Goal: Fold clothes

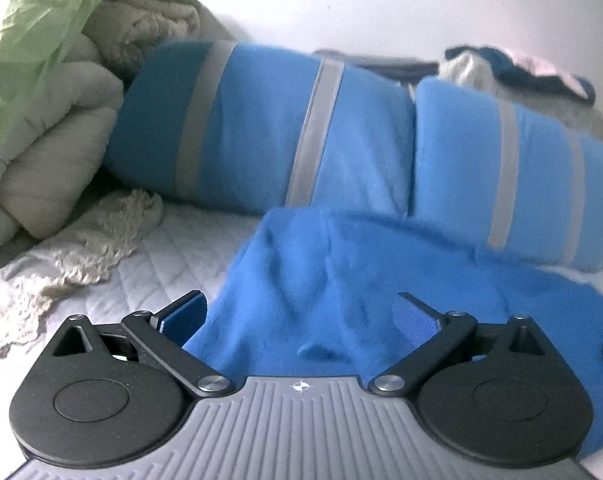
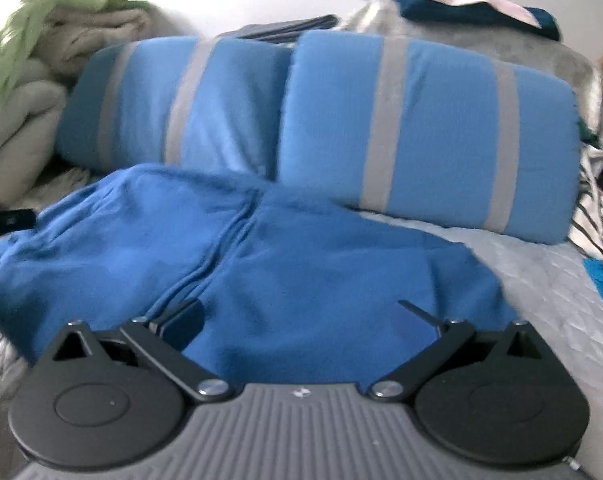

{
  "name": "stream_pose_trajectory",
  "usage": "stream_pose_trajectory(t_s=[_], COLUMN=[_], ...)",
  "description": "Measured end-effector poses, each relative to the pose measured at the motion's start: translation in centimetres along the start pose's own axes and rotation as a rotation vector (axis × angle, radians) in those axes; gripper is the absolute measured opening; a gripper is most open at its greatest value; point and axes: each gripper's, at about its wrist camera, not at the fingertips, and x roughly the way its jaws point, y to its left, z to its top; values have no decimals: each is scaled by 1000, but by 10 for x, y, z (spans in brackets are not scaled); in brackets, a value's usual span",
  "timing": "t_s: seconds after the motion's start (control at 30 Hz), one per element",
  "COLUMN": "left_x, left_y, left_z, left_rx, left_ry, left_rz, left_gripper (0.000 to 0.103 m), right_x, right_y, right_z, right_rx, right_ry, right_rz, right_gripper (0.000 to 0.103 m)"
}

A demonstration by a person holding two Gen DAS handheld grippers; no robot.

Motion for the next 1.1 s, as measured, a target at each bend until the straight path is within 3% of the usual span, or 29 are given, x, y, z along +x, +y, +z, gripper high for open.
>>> stream_pose_trajectory(t_s=[0.1,0.2,0.33,0.4,0.43,0.47,0.7,0.83,0.97,1.1], left_x=[-2,-2,6,29,35,34,34,30,21,38], left_y=[-16,-33,-49,-52,-51,-51,-57,-55,-41,-26], left_z=[2,-1,-14,-28,-36,-40,-36,-18,14,49], left_rx=[85,142,197,188,190,197,225,235,198,157], left_ry=[-55,-58,5,176,201,173,179,204,130,110], left_rz=[-10,-47,-114,-118,-117,-117,-102,-112,-51,-25], left_gripper=[101,101,101,102,103,103,103,102,102,102], right_x=[3,11,17,23,28,31,33,35,37,43], right_y=[-11,-16,-14,-14,-13,-12,-5,-12,-30,-55], right_z=[5,1,-6,-10,-12,-15,-16,-7,11,37], right_rx=[42,78,60,66,72,68,38,43,125,168], right_ry=[9,48,81,125,152,167,170,193,201,169], right_rz=[-38,-72,-92,-96,-100,-105,-124,-98,-52,-5], right_gripper=[103,103,103,103,102,102,102,103,103,103])
